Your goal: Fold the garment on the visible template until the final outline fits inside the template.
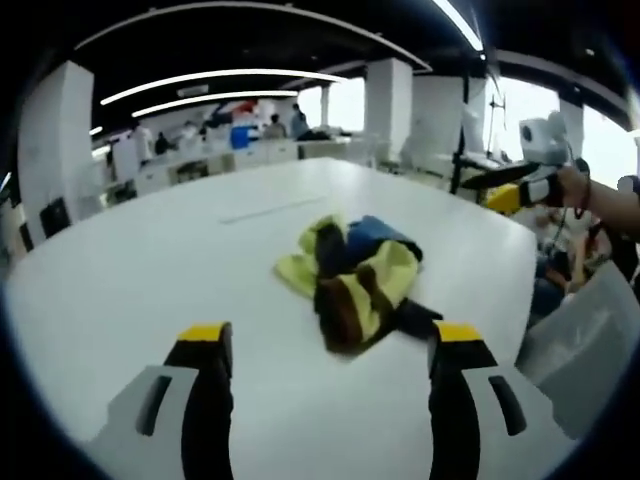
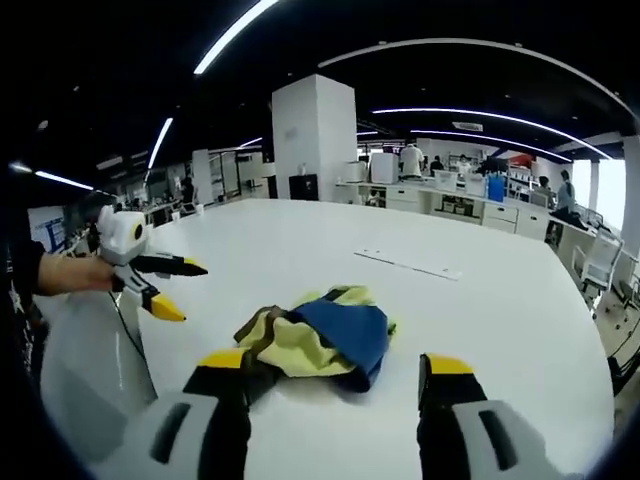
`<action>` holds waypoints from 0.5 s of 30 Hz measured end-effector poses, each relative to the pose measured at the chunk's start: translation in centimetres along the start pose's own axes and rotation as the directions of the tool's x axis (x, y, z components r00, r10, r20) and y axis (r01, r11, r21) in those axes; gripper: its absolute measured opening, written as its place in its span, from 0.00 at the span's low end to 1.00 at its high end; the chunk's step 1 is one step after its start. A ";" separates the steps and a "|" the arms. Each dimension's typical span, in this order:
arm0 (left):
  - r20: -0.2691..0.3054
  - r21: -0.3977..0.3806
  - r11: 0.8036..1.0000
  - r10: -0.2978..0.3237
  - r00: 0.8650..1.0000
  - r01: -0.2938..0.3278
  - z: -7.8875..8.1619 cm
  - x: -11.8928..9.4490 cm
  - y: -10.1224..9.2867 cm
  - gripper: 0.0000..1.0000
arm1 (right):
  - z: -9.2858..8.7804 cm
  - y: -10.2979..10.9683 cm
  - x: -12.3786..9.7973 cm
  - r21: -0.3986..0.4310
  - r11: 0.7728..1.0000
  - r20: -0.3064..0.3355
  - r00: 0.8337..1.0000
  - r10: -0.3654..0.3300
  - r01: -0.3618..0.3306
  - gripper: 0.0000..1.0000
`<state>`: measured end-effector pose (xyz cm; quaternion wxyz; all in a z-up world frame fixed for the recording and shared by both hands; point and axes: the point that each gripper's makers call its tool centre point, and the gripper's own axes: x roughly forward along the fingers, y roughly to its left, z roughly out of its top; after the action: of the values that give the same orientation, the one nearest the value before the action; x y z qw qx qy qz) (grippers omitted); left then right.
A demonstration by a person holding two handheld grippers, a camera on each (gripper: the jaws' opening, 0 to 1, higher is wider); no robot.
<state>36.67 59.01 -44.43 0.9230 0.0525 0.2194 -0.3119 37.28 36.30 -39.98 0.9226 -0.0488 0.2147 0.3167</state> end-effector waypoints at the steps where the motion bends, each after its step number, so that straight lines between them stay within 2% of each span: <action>1: 0.004 -0.011 1.000 -0.010 1.000 0.010 0.0 0.4 -0.3 0.74 | 0.1 0.1 0.4 -0.005 1.000 0.000 1.000 0.014 -0.014 0.63; 5: 0.002 -0.031 0.999 -0.033 0.999 0.033 -0.2 1.8 -1.2 0.71 | 0.2 0.1 1.9 -0.022 0.998 -0.004 0.998 0.055 -0.055 0.57; 11: -0.011 -0.020 0.998 -0.066 0.998 0.066 -0.6 3.6 -2.2 0.66 | 0.2 0.2 3.5 -0.035 0.995 -0.014 0.996 0.091 -0.091 0.51; 15: -0.015 -0.028 0.995 -0.095 0.995 0.095 -0.9 4.6 -2.8 0.59 | 0.0 0.1 4.7 -0.044 0.994 -0.021 0.995 0.098 -0.099 0.44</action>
<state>37.91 54.39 -47.20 0.9060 0.0317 0.2333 -0.3518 40.57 38.99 -41.96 0.9025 -0.0620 0.2184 0.3659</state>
